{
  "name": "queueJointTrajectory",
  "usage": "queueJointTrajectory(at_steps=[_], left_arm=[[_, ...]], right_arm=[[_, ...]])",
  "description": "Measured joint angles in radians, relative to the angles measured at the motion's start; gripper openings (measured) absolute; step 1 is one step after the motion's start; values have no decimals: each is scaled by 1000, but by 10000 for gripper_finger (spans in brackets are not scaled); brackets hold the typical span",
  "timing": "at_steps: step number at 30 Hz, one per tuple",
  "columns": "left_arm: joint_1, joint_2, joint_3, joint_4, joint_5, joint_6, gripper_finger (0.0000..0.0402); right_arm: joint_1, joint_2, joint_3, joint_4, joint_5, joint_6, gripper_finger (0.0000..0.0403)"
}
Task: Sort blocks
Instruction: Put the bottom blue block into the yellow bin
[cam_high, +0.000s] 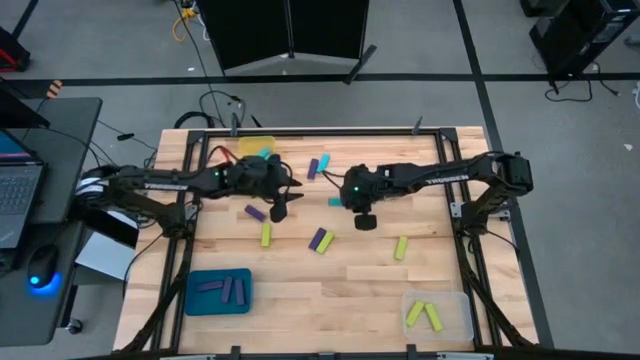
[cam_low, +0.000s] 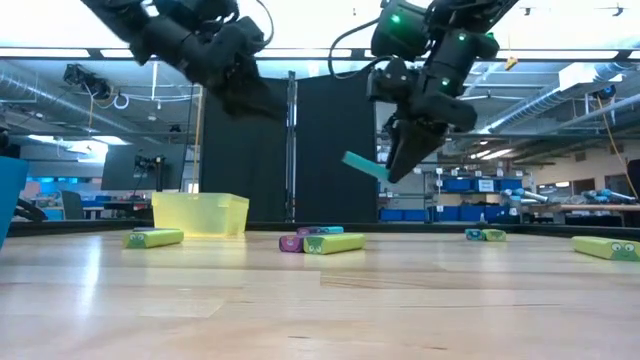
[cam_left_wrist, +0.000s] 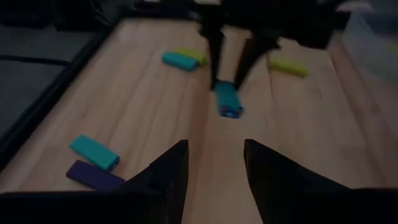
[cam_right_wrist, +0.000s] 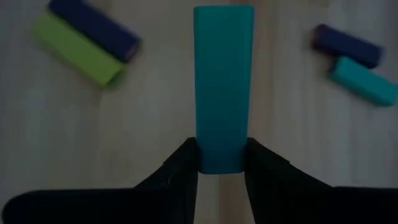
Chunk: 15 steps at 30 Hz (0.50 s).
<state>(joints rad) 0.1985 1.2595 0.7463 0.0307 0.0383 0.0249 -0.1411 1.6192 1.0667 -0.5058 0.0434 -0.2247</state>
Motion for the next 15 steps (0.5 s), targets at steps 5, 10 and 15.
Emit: queueJointTrajectory(at_steps=[5,10,15], left_arm=[[-26,128,137,-113,-2,55,173],[-31,248,259,-134,-17,77,209],[-36,339,350,-181,-18,85,250]], right_arm=[[-20,0,20,19,32,0,108],[-27,0,20,22,37,-6,108],[-27,0,20,22,46,-7,108]])
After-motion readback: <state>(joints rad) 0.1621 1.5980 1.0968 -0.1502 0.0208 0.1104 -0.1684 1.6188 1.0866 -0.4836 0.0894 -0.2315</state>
